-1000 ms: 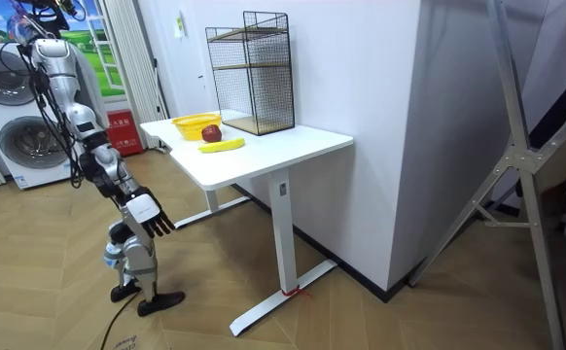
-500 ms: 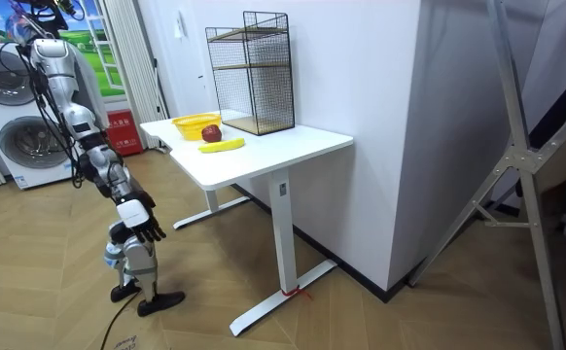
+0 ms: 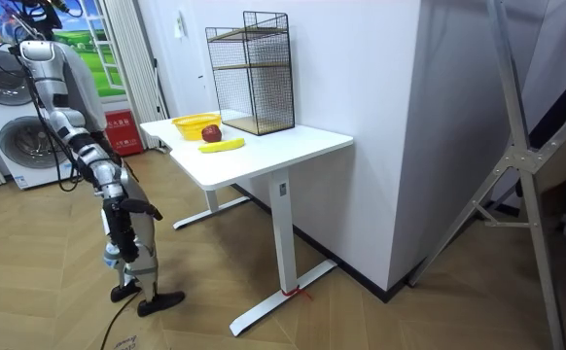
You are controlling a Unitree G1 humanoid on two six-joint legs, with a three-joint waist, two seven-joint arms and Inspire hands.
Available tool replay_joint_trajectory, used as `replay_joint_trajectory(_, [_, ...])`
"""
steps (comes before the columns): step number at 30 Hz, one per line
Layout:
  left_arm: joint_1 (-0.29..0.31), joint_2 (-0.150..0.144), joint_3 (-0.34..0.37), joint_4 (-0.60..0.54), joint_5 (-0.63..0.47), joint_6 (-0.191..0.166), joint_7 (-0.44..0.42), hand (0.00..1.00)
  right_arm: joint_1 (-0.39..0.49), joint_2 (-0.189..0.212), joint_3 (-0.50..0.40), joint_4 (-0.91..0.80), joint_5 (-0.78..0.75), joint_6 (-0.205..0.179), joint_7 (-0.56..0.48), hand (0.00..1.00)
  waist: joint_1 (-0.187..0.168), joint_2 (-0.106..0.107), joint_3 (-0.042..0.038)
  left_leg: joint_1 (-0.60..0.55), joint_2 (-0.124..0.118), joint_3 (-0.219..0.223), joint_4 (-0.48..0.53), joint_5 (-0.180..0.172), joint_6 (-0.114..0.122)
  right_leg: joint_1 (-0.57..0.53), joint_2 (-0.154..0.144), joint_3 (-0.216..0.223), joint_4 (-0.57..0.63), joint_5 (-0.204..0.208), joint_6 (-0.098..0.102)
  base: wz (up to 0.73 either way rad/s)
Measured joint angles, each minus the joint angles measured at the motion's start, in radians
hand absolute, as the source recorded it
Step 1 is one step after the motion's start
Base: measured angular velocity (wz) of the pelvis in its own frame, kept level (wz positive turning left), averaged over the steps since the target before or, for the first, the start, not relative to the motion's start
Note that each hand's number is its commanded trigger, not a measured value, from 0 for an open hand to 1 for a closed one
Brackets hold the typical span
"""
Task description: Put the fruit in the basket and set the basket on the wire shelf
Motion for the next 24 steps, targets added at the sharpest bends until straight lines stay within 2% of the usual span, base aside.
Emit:
replay_joint_trajectory(3, [0.003,0.003,0.000,-0.001,0.002,0.000,0.000,0.00,-0.010,-0.001,-0.033,-0.084,0.020,-0.026,-0.112,0.00,-0.007,-0.004,-0.0014,-0.007,-0.001,0.011,0.001,0.000,0.000,-0.018,0.000,0.011,0.015,-0.006,0.000,-0.08])
replay_joint_trajectory(7, [0.015,0.003,-0.001,-0.041,0.009,0.004,-0.002,0.00,-0.009,-0.005,-0.064,-0.220,-0.004,-0.037,-0.257,0.00,-0.010,-0.005,-0.0015,-0.033,-0.006,0.012,0.006,0.001,0.000,-0.051,-0.005,0.014,0.034,-0.011,0.000,-0.05])
replay_joint_trajectory(10, [0.016,0.011,-0.022,-0.060,0.009,0.004,-0.011,0.00,-0.021,-0.032,-0.065,-0.343,-0.060,-0.049,-0.366,0.00,-0.013,-0.007,0.0005,-0.043,-0.012,0.012,0.010,0.001,0.002,-0.071,-0.013,0.015,0.059,-0.022,0.004,0.00])
replay_joint_trajectory(14, [0.016,0.041,-0.083,-0.091,0.005,-0.002,-0.012,0.00,-0.048,-0.065,-0.056,-0.508,-0.198,-0.078,-0.496,0.00,-0.011,-0.025,0.0021,-0.053,-0.014,0.012,0.012,0.001,0.002,-0.088,-0.014,0.020,0.071,-0.028,0.005,-0.02])
replay_joint_trajectory(18, [0.021,0.041,-0.099,-0.110,0.011,-0.004,-0.011,0.00,-0.044,-0.087,-0.059,-0.656,-0.433,-0.092,-0.569,0.00,-0.010,-0.031,0.0026,-0.052,-0.013,0.007,0.011,0.001,0.002,-0.079,-0.014,0.011,0.061,-0.027,0.005,0.06])
replay_joint_trajectory(21, [0.020,0.042,-0.108,-0.112,0.018,-0.003,-0.012,0.00,-0.050,-0.111,-0.058,-0.725,-0.524,-0.094,-0.600,0.00,-0.007,-0.036,0.0075,-0.054,-0.012,0.007,0.009,0.001,0.002,-0.082,-0.013,0.010,0.059,-0.027,0.005,0.00])
replay_joint_trajectory(24, [0.014,0.040,-0.118,-0.101,0.018,-0.003,-0.012,0.00,-0.040,-0.110,-0.029,-0.824,-0.654,-0.094,-0.630,0.00,-0.003,-0.038,0.0063,-0.061,-0.012,0.008,0.008,0.002,0.002,-0.092,-0.013,0.011,0.062,-0.028,0.005,-0.03])
